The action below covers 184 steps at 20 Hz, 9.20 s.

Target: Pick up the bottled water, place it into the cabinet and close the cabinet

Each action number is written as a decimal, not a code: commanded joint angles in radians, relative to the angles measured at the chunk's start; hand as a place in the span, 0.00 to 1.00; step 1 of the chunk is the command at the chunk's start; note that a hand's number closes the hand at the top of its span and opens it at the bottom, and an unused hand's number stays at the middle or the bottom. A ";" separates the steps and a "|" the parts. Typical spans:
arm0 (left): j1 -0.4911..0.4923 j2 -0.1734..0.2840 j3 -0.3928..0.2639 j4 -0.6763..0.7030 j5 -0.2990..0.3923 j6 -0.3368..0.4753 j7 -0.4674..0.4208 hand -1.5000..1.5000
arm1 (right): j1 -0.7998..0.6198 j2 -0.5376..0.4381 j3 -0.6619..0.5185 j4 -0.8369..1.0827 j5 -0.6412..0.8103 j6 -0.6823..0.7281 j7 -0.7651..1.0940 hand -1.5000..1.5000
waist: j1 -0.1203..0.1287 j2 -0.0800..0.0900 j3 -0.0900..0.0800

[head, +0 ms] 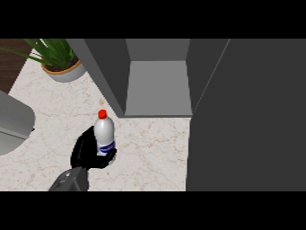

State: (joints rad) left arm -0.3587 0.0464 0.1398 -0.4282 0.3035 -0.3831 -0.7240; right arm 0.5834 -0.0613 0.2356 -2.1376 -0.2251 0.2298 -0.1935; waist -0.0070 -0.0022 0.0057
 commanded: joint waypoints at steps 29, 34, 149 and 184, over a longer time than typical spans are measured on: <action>0.237 0.015 -0.037 -0.683 0.222 0.008 0.450 1.00 | 0.001 0.012 0.107 0.000 0.062 -0.065 0.024 0.00 | 0.006 0.000 -0.005; 0.240 -0.045 -0.223 -0.893 0.202 0.264 0.490 1.00 | 0.019 -0.027 0.068 -0.071 -0.012 -0.042 0.058 0.00 | 0.004 -0.001 -0.005; -0.079 0.021 -0.462 -0.820 0.137 0.666 0.296 0.00 | 0.049 -0.043 0.124 0.022 0.019 -0.069 -0.061 0.00 | 0.056 -0.018 -0.004; 1.043 0.450 -0.357 -1.897 0.338 0.457 0.256 0.00 | -0.132 -0.137 0.534 -0.222 0.354 0.043 0.308 1.00 | 0.067 -0.003 -0.010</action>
State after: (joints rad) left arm 0.6133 0.4618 -0.2728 -2.3071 0.5851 0.1384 -0.4513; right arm 0.5151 -0.3193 0.5581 -2.3441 0.1355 0.2819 0.0689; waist 0.0443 0.0054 0.0011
